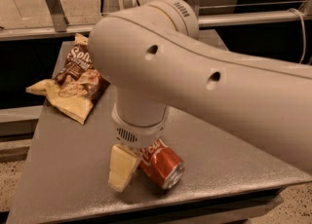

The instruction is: Place coke can upright

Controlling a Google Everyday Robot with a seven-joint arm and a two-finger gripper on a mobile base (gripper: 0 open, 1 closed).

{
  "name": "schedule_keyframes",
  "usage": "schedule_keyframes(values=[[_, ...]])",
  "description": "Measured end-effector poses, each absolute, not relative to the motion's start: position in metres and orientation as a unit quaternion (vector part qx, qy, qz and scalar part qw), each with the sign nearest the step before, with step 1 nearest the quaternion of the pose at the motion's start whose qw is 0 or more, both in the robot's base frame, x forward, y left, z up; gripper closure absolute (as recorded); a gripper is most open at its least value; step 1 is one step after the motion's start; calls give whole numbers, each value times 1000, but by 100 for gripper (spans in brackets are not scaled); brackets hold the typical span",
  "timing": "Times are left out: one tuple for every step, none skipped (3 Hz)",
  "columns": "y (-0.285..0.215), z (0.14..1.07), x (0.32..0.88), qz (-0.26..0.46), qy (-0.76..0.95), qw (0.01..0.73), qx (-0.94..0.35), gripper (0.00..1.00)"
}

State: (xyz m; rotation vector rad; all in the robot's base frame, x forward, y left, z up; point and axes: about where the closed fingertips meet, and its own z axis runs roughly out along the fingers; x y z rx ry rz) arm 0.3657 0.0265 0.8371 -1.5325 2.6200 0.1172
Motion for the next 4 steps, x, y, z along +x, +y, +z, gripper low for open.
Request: schedule_keyframes(values=[[24,837,373,28,866,65,-495,41],[24,852,393,24,861,95,-500,64],[26,888,431,34,838,158,-522,88],[26,933,467,68,806,236,-538,100]])
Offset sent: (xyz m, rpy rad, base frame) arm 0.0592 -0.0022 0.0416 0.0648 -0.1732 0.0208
